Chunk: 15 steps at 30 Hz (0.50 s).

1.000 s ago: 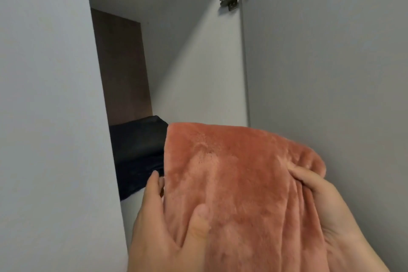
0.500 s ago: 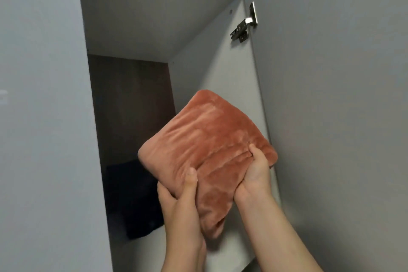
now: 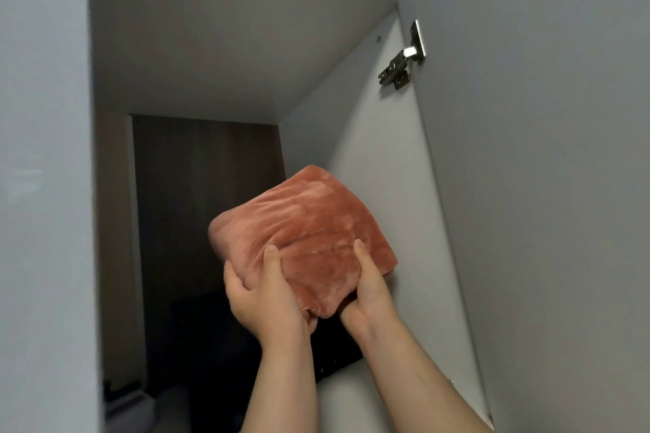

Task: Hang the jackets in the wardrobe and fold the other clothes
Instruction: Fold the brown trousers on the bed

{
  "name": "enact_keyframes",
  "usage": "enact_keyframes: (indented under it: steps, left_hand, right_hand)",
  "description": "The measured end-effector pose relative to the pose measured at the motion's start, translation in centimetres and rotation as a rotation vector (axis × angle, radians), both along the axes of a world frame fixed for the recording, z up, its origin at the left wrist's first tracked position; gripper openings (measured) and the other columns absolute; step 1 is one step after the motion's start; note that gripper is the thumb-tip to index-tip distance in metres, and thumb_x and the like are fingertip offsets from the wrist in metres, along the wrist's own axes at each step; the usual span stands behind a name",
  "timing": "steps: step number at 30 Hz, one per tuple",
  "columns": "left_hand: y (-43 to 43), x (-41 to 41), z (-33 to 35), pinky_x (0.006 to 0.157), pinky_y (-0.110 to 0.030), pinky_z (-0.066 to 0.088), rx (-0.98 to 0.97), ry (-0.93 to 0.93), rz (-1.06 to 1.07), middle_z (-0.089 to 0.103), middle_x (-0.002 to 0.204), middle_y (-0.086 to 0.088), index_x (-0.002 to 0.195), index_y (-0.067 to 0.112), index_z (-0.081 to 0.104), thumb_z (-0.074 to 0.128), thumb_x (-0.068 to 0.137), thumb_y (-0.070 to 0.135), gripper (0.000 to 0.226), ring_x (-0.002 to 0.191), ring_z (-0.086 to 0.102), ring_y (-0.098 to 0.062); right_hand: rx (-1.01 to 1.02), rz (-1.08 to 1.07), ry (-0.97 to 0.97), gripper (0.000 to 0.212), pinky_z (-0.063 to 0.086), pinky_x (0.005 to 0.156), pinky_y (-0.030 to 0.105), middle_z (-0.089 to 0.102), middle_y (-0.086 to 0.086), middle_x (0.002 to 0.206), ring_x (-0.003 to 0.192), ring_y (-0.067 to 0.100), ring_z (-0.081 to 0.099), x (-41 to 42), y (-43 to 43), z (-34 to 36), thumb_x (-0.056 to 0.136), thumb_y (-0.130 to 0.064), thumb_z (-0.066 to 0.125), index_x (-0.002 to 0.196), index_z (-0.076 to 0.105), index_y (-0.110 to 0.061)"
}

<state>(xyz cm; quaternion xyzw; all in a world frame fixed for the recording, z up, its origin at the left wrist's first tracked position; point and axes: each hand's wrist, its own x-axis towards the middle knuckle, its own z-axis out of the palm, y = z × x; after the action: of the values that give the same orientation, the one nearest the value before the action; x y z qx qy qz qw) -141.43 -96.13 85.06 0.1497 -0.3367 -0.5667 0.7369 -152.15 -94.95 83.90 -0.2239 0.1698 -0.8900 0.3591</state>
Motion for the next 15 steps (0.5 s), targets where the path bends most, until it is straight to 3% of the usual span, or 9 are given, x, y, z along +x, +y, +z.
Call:
enact_keyframes:
  steps: [4, 8, 12, 15]
  left_hand:
    - [-1.1, -3.1, 0.0, 0.083, -0.024, 0.051, -0.004, 0.079, 0.125, 0.052, 0.134, 0.012, 0.135, 0.036, 0.049, 0.073, 0.064, 0.065, 0.080, 0.112, 0.058, -0.006]
    - [-4.1, -4.5, -0.8, 0.090, -0.035, 0.056, 0.006, 0.057, 0.165, 0.057, 0.132, 0.010, 0.128, 0.036, 0.056, 0.071, 0.066, 0.063, 0.070, 0.112, 0.061, -0.010]
    - [-8.6, -4.6, -1.0, 0.071, -0.037, 0.062, 0.171, 0.185, 0.085, 0.065, 0.124, 0.002, 0.131, 0.029, 0.059, 0.076, 0.065, 0.046, 0.070, 0.100, 0.069, -0.019]
    - [-10.1, -4.5, -2.1, 0.083, -0.044, 0.059, 0.232, 0.165, 0.106, 0.061, 0.129, -0.002, 0.137, 0.025, 0.054, 0.074, 0.067, 0.046, 0.075, 0.106, 0.066, -0.023]
  right_hand:
    - [-0.042, 0.036, -0.047, 0.047, 0.053, 0.096, 0.052, 0.072, 0.016, 0.114, 0.106, 0.033, 0.069, -1.8, -2.5, 0.3, 0.089, -0.036, 0.070, 0.124, 0.065, -0.005]
    - [-0.045, 0.077, -0.071, 0.043, 0.050, 0.100, 0.055, 0.069, 0.021, 0.119, 0.112, 0.037, 0.066, -2.1, -5.8, 1.0, 0.094, -0.029, 0.063, 0.127, 0.063, -0.002]
    - [-0.010, 0.105, -0.083, 0.041, 0.051, 0.098, 0.055, 0.070, 0.020, 0.116, 0.108, 0.038, 0.068, -1.8, -9.8, 0.6, 0.092, -0.023, 0.066, 0.126, 0.063, -0.001]
    - [0.018, 0.130, -0.076, 0.042, 0.052, 0.097, 0.055, 0.070, 0.019, 0.116, 0.106, 0.038, 0.068, -1.6, -12.4, -0.4, 0.092, -0.025, 0.067, 0.127, 0.062, -0.003]
